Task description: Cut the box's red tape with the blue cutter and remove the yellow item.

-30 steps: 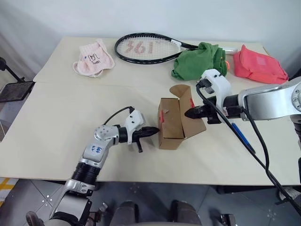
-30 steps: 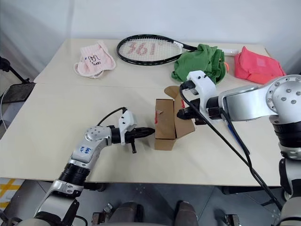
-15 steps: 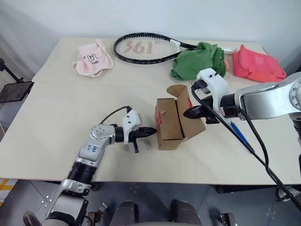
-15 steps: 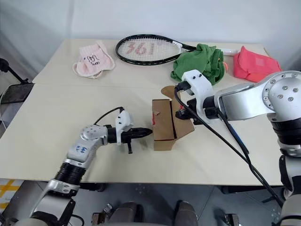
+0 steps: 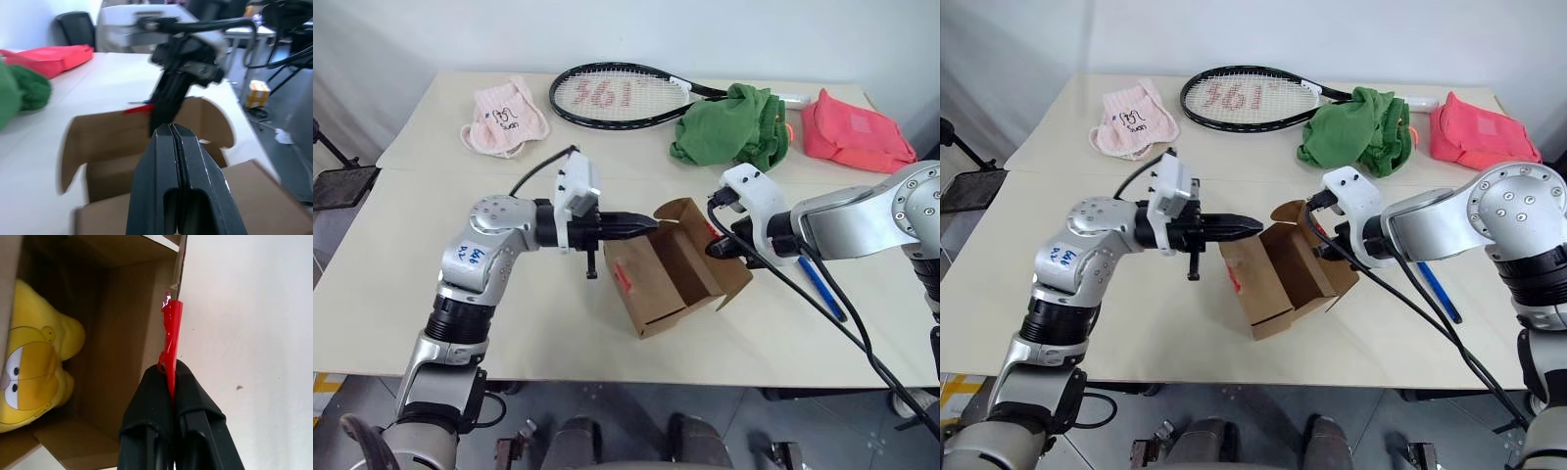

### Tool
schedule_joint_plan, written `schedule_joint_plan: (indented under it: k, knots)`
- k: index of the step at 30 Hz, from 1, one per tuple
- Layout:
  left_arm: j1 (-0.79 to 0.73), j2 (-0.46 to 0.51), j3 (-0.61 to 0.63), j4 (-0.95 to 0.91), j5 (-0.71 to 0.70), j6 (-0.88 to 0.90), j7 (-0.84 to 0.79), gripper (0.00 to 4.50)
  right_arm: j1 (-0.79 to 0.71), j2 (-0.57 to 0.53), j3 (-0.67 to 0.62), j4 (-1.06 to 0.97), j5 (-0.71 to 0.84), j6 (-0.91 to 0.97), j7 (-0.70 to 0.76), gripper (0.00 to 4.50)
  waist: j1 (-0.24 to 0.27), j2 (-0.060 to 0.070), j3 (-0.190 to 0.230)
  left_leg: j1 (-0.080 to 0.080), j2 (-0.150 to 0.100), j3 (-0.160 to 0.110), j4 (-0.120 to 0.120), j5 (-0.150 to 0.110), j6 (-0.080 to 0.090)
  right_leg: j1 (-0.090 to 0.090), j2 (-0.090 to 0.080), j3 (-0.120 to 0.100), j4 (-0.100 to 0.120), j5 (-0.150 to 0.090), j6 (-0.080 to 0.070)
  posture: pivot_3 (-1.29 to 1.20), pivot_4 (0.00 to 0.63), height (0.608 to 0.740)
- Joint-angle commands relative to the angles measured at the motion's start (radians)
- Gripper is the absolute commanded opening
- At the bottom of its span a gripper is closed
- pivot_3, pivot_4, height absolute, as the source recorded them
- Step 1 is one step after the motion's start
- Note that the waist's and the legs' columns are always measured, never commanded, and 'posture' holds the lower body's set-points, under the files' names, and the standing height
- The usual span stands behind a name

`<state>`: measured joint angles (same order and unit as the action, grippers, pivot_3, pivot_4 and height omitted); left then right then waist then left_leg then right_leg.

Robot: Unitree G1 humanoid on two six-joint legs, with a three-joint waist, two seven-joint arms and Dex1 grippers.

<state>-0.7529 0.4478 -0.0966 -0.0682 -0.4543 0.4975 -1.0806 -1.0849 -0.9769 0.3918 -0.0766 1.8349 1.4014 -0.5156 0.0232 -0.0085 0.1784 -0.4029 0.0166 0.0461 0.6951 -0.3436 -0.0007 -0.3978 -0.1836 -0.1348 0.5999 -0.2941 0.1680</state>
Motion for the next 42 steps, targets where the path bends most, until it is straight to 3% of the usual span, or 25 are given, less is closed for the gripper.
schedule_joint_plan:
  k: [1, 10, 21, 34, 42]
  knots:
    - [0.012, 0.011, 0.013, -0.047, -0.029, 0.017, 0.003, 0.0, -0.023, 0.001, -0.032, -0.01, -0.014, 0.003, -0.002, 0.01, 0.0, 0.0, 0.0, 0.0, 0.0, 0.0, 0.0, 0.0, 0.0, 0.0, 0.0, 0.0, 0.0, 0.0, 0.0, 0.0, 0.15, 0.74]
    - [0.084, 0.086, 0.012, -0.154, -0.068, 0.124, 0.006, 0.0, -0.015, 0.0, -0.058, -0.012, -0.056, 0.015, 0.02, 0.01, 0.0, 0.0, 0.0, -0.001, 0.0, 0.0, 0.0, 0.0, 0.0, 0.0, 0.0, 0.0, -0.001, 0.0, 0.0, 0.0, 0.15, 0.74]
    - [0.133, 0.036, -0.075, -0.102, 0.043, 0.106, 0.133, 0.0, 0.009, -0.005, -0.083, -0.017, -0.072, 0.028, 0.034, 0.01, 0.001, 0.0, 0.0, -0.001, 0.0, 0.0, 0.001, 0.0, 0.0, 0.0, 0.0, 0.0, -0.002, 0.0, 0.0, 0.0, 0.15, 0.74]
    - [0.159, 0.093, -0.062, -0.039, 0.071, 0.079, 0.138, 0.0, 0.018, -0.082, -0.17, 0.035, -0.186, 0.108, 0.104, 0.01, 0.004, 0.0, 0.0, -0.001, 0.0, 0.0, 0.003, 0.0, 0.0, 0.002, 0.0, 0.001, -0.001, 0.0, 0.0, 0.0, 0.15, 0.74]
    - [0.198, 0.103, -0.068, -0.059, 0.067, 0.093, 0.142, 0.0, 0.039, -0.071, -0.22, 0.022, -0.221, 0.151, 0.138, 0.01, 0.005, 0.0, 0.0, -0.001, 0.0, 0.0, 0.004, 0.0, 0.0, 0.002, 0.0, 0.001, -0.001, 0.0, 0.0, 0.0, 0.15, 0.74]
